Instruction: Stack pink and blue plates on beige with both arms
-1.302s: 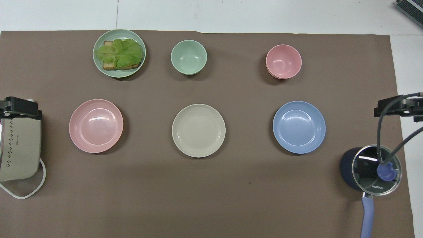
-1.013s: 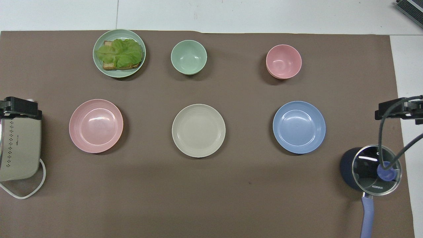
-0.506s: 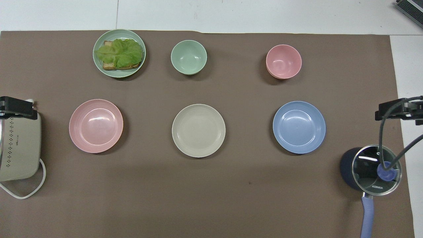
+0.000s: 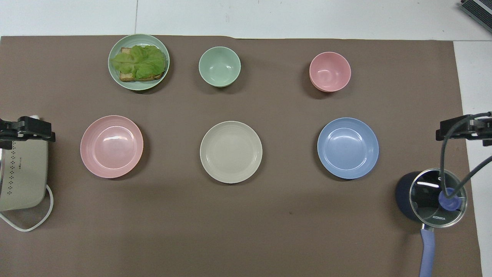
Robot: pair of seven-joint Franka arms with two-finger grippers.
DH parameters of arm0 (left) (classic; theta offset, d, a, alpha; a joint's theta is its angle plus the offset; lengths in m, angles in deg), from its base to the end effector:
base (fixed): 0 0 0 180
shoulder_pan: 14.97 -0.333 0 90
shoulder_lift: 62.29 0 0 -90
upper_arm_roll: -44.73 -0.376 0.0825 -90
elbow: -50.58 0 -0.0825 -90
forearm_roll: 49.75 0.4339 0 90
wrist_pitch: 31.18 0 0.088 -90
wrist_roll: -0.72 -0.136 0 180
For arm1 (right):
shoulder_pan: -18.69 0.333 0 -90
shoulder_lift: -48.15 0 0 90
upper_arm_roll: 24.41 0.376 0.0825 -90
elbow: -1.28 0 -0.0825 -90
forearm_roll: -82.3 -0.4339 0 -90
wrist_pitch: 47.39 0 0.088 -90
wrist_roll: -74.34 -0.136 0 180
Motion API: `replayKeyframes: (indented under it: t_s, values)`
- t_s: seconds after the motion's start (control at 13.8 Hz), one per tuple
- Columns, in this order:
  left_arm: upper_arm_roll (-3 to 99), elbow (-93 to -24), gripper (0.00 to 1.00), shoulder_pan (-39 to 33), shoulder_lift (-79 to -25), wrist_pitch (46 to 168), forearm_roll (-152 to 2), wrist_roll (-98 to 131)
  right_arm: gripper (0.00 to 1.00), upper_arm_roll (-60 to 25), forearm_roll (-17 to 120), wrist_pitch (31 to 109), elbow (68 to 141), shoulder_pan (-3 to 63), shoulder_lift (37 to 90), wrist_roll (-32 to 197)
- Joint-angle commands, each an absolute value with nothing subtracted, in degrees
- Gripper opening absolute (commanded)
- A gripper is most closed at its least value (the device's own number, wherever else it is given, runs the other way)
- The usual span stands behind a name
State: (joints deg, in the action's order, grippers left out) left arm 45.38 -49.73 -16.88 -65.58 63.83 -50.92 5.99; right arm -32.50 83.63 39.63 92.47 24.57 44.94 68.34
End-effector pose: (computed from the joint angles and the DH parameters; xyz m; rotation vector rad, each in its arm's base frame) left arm 0.5846 0.0101 0.6030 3.1174 0.1812 -0.0558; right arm 0.5773 -0.0281 0.6730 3.1175 -0.2249 -0.0263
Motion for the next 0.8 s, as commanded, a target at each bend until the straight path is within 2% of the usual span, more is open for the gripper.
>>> replayKeyframes:
  t_s: [0.0, 0.29, 0.58, 0.72]
  values:
    - [45.7, -55.8, 1.00, -18.5, -66.2, 71.0, -50.2, 5.2, 1.00, -32.6, 83.4, 39.9, 93.4, 24.4, 43.9, 69.2]
    - [45.6, -60.8, 1.00, -19.2, -62.4, 78.7, -50.2, 5.7, 1.00, -32.7, 83.3, 39.9, 93.5, 24.4, 43.9, 69.2]
    - [45.6, -63.6, 1.00, -20.2, -55.3, 86.3, -50.2, 5.4, 1.00, -32.7, 83.4, 39.9, 93.5, 24.4, 43.9, 69.2]
    - [45.5, -65.8, 1.00, -21.4, -53.9, 89.2, -50.2, 4.5, 1.00, -32.9, 83.3, 39.8, 93.5, 24.3, 43.9, 69.2]
